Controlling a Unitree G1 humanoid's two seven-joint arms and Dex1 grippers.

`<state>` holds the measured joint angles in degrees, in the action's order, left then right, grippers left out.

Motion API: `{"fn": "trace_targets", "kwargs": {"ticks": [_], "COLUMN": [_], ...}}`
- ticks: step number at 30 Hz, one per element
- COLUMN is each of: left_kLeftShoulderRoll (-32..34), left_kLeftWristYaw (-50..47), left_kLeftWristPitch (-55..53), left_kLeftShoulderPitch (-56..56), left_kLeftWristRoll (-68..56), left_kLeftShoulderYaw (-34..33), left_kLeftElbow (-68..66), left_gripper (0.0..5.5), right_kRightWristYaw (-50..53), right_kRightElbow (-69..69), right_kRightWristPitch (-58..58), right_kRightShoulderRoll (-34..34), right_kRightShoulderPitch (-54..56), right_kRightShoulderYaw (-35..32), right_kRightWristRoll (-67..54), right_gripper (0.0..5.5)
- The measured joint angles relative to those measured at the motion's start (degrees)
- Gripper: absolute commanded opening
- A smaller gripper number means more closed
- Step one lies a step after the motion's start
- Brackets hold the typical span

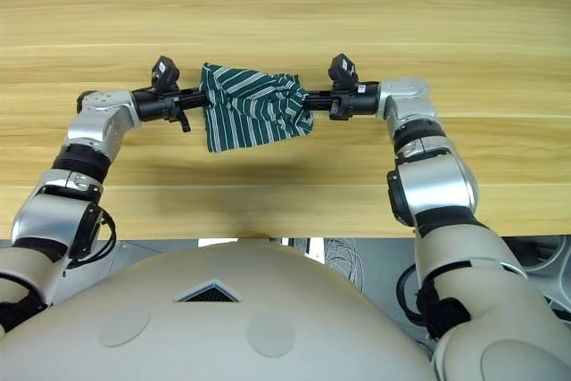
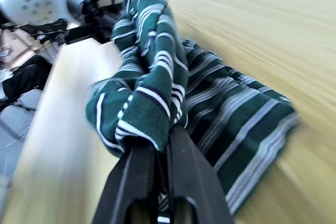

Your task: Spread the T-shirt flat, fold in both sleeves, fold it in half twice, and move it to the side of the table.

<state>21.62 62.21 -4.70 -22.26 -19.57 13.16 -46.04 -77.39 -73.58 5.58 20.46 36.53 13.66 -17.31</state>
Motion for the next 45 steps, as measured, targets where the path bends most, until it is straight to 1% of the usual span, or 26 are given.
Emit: {"fn": "trace_targets", "kwargs": {"ticks": [2, 3, 6, 7, 8, 11, 14, 17, 18, 19, 23, 25, 27, 28, 29, 32, 34, 37, 38, 39, 42, 45], "left_kLeftShoulderRoll": [-0.65, -0.91, -1.41, -1.45, -1.59, -2.20, -2.73, -4.08, -4.66, -5.01, -5.43, -4.89, -4.55, -4.04, -3.44, -3.04, -3.35, -4.59, -5.86, -7.02, -10.15, -11.78], "left_kLeftWristYaw": [0.19, 0.25, 0.32, 0.19, -0.07, -0.39, -0.40, -0.95, -1.72, -2.05, -4.30, -4.98, -5.36, -5.55, -5.96, -8.20, -10.59, -12.47, -12.53, -12.40, -12.09, -11.96], "left_kLeftWristPitch": [0.88, 1.50, 2.70, 3.02, 3.10, 3.36, 3.19, 0.65, -0.91, -2.23, -7.95, -8.97, -9.90, -10.03, -10.07, -9.28, -7.21, -0.22, 3.69, 6.41, 12.57, 14.20], "left_kLeftShoulderPitch": [-0.21, -0.56, -1.13, -1.14, -1.13, -1.21, -1.52, -1.96, -2.02, -2.06, -2.14, -1.74, -0.63, 0.21, 0.80, 1.26, 1.46, 3.51, 4.60, 5.66, 8.25, 11.00], "left_kLeftWristRoll": [0.93, 1.71, 2.65, 3.33, 3.90, 4.50, 4.57, 4.39, 4.07, 3.32, -1.89, -3.65, -5.30, -6.62, -7.28, -8.24, -9.18, -9.53, -9.49, -9.61, -10.12, -10.10], "left_kLeftShoulderYaw": [-0.97, -1.49, -2.80, -3.27, -3.86, -5.57, -6.79, -8.91, -9.88, -10.93, -18.46, -21.73, -24.49, -26.52, -28.21, -31.51, -34.01, -36.15, -36.38, -36.46, -35.83, -34.16], "left_kLeftElbow": [-2.30, -3.45, -6.44, -7.36, -8.22, -10.09, -10.63, -10.66, -10.66, -10.62, -8.06, -7.61, -7.69, -7.83, -7.92, -9.20, -9.84, -5.37, -2.17, 1.60, 12.22, 18.70], "left_gripper": [0.00, 0.00, 0.00, 0.27, 0.38, 0.98, 1.36, 1.98, 2.06, 2.30, 3.00, 3.28, 3.71, 3.83, 4.06, 4.47, 4.81, 4.81, 4.81, 4.81, 4.81, 4.81], "right_kRightWristYaw": [2.42, 3.06, 5.05, 5.76, 6.47, 7.93, 10.38, 14.20, 14.59, 14.61, 13.48, 12.78, 12.86, 12.58, 12.00, 11.33, 7.80, -3.91, -9.20, -12.22, -14.68, -11.87], "right_kRightElbow": [-0.38, -0.64, -1.27, -1.46, -1.57, -1.85, -1.94, -1.97, -1.93, -1.92, 0.19, 0.87, 1.81, 2.47, 2.76, 4.28, 6.19, 10.59, 12.85, 14.65, 16.43, 15.03], "right_kRightWristPitch": [-0.35, -0.49, -1.34, -1.63, -1.99, -2.55, -2.59, -2.44, -1.97, -1.55, 5.85, 9.40, 12.07, 13.68, 14.83, 18.35, 22.09, 24.61, 24.47, 23.79, 22.23, 21.58], "right_kRightShoulderRoll": [-0.72, -0.84, -0.94, -0.92, -0.90, -0.91, -0.93, -1.18, -1.46, -1.66, -2.07, -2.25, -2.57, -3.12, -3.56, -4.40, -4.55, -4.72, -4.92, -5.08, -5.93, -7.61], "right_kRightShoulderPitch": [0.10, 0.19, 0.62, 0.92, 1.25, 1.59, 1.59, 1.59, 1.59, 1.59, 1.37, 1.28, 0.87, 0.72, 0.53, -1.07, -1.83, -5.59, -7.48, -8.44, -8.98, -7.40], "right_kRightShoulderYaw": [-2.42, -3.46, -6.54, -7.19, -8.23, -10.62, -11.61, -13.17, -13.70, -14.21, -16.99, -18.20, -18.38, -18.38, -18.18, -17.42, -16.97, -16.43, -15.63, -14.23, -9.85, -6.24], "right_kRightWristRoll": [1.47, 1.79, 3.13, 3.61, 3.92, 4.46, 6.30, 7.86, 7.98, 8.04, 8.07, 8.03, 8.12, 8.18, 8.47, 9.18, 9.27, 6.85, 5.65, 4.89, 6.34, 10.84], "right_gripper": [0.03, 0.41, 0.94, 1.07, 1.27, 1.88, 2.34, 3.01, 3.12, 3.37, 3.41, 3.41, 3.41, 3.41, 3.41, 3.41, 3.41, 3.41, 3.41, 3.41, 3.41, 3.41]}}
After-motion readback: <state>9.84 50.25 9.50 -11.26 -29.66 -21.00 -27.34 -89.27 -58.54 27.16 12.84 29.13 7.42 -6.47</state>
